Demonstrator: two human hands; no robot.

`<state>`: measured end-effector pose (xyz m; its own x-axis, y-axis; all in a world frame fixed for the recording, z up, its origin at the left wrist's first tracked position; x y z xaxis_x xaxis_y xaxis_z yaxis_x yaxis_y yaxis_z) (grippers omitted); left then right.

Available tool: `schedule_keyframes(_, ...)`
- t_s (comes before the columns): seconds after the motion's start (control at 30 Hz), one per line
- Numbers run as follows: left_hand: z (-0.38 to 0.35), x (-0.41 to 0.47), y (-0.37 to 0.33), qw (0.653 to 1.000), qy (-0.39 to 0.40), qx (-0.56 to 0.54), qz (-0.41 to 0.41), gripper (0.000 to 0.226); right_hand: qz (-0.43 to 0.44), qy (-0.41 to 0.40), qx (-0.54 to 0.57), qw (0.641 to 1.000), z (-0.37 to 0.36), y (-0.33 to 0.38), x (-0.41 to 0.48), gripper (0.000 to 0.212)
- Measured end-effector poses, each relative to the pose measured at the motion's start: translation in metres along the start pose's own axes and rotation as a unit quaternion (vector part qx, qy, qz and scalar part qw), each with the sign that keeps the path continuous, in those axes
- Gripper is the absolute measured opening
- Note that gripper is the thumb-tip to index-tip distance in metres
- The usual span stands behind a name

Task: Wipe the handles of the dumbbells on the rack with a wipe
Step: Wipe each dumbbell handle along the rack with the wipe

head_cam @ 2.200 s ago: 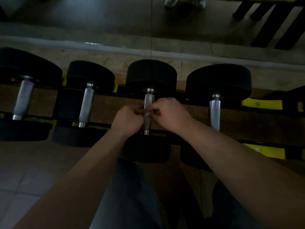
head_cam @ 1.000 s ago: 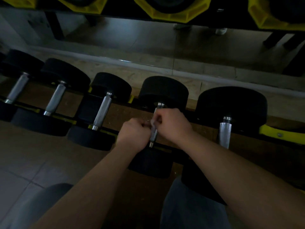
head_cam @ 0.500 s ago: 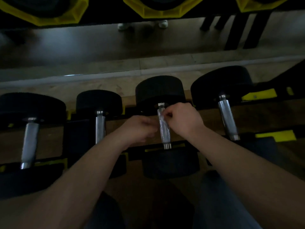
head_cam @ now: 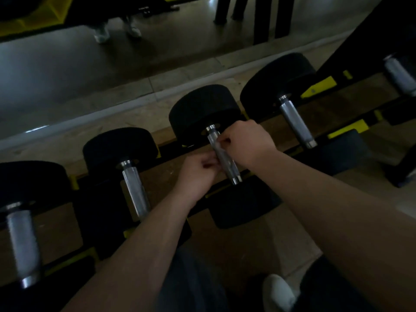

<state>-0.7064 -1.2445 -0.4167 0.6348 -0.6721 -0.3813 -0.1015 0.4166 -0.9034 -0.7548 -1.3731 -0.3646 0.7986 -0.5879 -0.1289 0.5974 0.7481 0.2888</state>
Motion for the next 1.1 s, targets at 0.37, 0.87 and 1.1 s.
schedule_keyframes(0.37, -0.003, -0.003, 0.009, 0.996, 0.024, -0.087, 0.022, 0.041, -0.035, -0.014, 0.144, 0.989, -0.009, -0.023, -0.01, 0.01)
schedule_keyframes(0.87, -0.009, 0.001, 0.026, 0.996, 0.061, -0.058, 0.022, 0.06, -0.031, 0.03, 0.212, 0.976, -0.022, -0.027, 0.02, 0.021)
schedule_keyframes(1.1, -0.009, 0.005, 0.026, 0.994, 0.06, -0.093, 0.016, 0.056, 0.038, 0.253, 0.015, 0.967, -0.024, -0.035, -0.001, 0.016)
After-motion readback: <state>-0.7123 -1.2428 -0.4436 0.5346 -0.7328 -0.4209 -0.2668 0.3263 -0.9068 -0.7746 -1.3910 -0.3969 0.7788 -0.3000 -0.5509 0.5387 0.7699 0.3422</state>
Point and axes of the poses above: each hand's wrist, its own x-axis towards the middle knuckle, its own z-axis out of the back of the hand, y = z × x, the point moved 6 cm from there along x, towards the middle knuckle, and after that the axes turned 2 degrees about -x, right-handed, at the moved point
